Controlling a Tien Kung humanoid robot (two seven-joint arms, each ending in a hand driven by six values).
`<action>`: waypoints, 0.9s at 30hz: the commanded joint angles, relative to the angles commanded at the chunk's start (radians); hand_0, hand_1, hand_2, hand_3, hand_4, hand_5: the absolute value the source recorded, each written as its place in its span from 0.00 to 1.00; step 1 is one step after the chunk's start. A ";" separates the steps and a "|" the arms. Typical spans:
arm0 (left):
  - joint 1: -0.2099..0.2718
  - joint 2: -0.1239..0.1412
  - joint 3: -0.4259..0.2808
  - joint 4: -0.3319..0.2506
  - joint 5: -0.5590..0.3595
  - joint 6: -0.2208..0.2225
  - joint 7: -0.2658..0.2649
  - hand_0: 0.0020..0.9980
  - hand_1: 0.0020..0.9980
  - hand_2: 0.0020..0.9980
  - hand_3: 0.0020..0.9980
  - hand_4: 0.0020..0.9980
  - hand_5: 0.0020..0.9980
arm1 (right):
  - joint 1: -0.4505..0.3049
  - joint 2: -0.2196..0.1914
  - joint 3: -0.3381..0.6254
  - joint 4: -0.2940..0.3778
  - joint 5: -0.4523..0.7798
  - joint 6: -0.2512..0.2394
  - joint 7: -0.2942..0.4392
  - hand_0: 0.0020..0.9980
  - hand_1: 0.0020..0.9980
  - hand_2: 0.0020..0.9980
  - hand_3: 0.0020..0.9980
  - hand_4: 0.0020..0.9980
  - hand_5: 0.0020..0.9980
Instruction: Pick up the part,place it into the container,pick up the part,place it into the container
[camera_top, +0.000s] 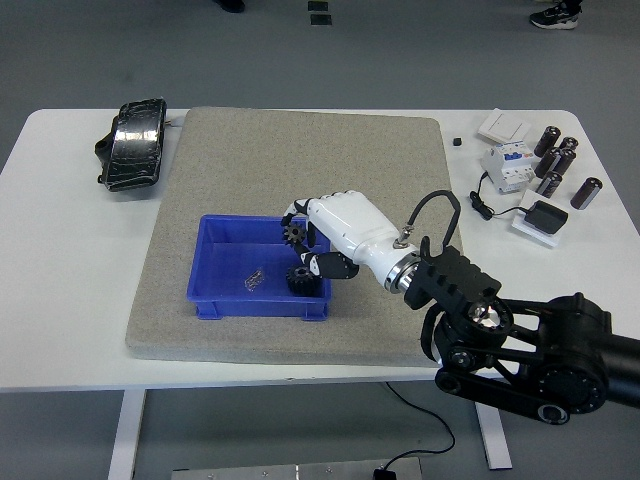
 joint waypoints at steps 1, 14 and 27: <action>0.000 0.000 0.000 0.000 0.001 0.000 0.000 0.68 0.67 0.61 0.56 0.48 0.54 | 0.003 0.006 -0.009 -0.005 0.000 0.001 0.001 0.57 0.64 0.63 0.63 0.41 0.00; -0.004 0.004 -0.003 0.000 0.006 -0.001 0.003 0.68 0.67 0.61 0.56 0.48 0.54 | 0.035 0.032 -0.037 -0.087 0.000 0.063 -0.007 0.65 0.76 0.77 0.77 0.40 0.18; -0.005 0.004 -0.002 0.000 0.006 -0.003 0.003 0.68 0.67 0.61 0.56 0.48 0.54 | 0.040 0.019 -0.010 -0.089 0.028 0.118 -0.001 0.71 0.87 0.88 0.85 0.73 0.32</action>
